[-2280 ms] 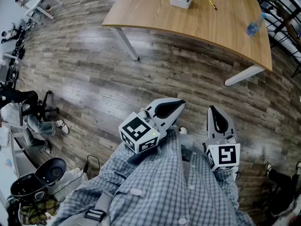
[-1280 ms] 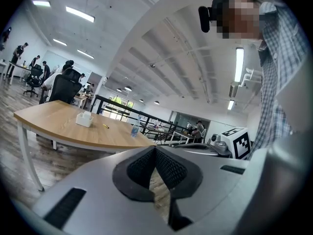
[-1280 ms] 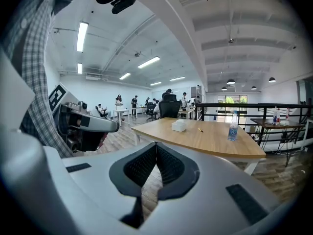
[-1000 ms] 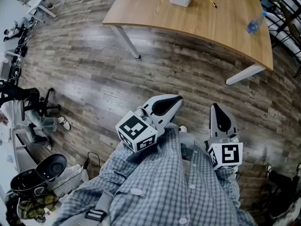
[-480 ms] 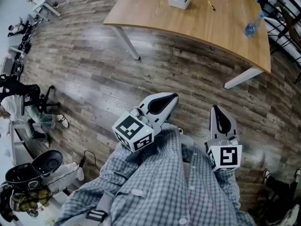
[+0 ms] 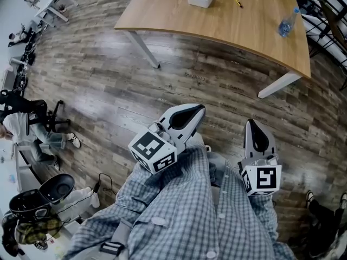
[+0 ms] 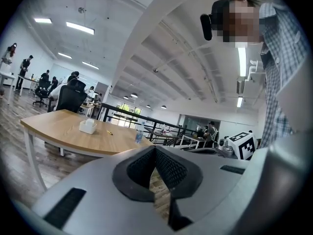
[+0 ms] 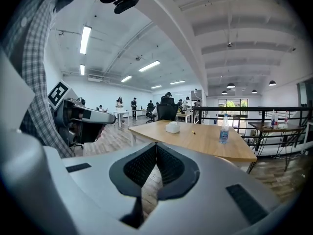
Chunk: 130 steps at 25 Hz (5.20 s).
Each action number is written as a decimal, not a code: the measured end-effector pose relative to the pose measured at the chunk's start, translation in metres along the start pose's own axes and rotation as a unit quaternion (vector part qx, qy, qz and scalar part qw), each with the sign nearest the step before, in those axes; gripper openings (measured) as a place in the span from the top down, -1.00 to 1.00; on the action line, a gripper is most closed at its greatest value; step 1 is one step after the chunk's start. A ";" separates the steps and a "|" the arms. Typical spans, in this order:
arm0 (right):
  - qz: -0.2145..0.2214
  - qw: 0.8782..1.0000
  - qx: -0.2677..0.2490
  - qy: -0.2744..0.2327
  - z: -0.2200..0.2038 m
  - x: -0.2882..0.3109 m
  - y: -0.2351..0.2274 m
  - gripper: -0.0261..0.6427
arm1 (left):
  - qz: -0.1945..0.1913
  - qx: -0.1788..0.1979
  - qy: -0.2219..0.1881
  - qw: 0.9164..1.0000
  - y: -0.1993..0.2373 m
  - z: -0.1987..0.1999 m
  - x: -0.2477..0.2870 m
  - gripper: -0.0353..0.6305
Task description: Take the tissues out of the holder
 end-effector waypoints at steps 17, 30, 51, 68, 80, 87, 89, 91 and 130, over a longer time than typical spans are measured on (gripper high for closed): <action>-0.035 0.999 0.001 0.029 0.004 0.058 -0.027 0.89 | -0.033 -0.006 0.022 0.999 0.055 0.012 0.053 0.88; -0.069 0.997 0.003 0.034 0.036 0.130 -0.054 0.89 | -0.075 -0.004 0.027 0.997 0.120 0.048 0.105 0.88; -0.084 0.996 -0.013 0.017 0.071 0.217 -0.064 0.89 | -0.092 0.017 0.004 0.996 0.198 0.085 0.137 0.88; -0.070 0.997 -0.017 0.018 0.082 0.255 -0.117 0.89 | -0.073 0.012 0.007 0.997 0.219 0.095 0.189 0.88; -0.037 0.999 -0.019 0.016 0.087 0.310 -0.207 0.89 | -0.038 0.001 -0.002 0.999 0.241 0.121 0.271 0.88; -0.010 0.999 -0.028 0.014 0.100 0.335 -0.249 0.89 | -0.004 0.002 -0.003 1.000 0.256 0.136 0.311 0.88; -0.003 0.999 -0.035 0.010 0.102 0.341 -0.262 0.89 | 0.006 0.002 -0.006 1.000 0.261 0.140 0.322 0.88; -0.005 1.000 -0.027 0.006 0.104 0.345 -0.276 0.89 | 0.015 0.007 -0.010 1.000 0.264 0.145 0.331 0.88; 0.017 0.999 -0.013 0.027 0.124 0.447 -0.302 0.89 | 0.058 0.012 0.012 0.998 0.365 0.178 0.373 0.88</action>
Point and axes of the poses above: the fingertips, and each gripper's own axes: x forward along the fingers, y to its left, z out of its top, the point moved 1 cm from there along -x, backward along the fingers, and after that the axes turned 1 degree about y, right-handed, at the moved point
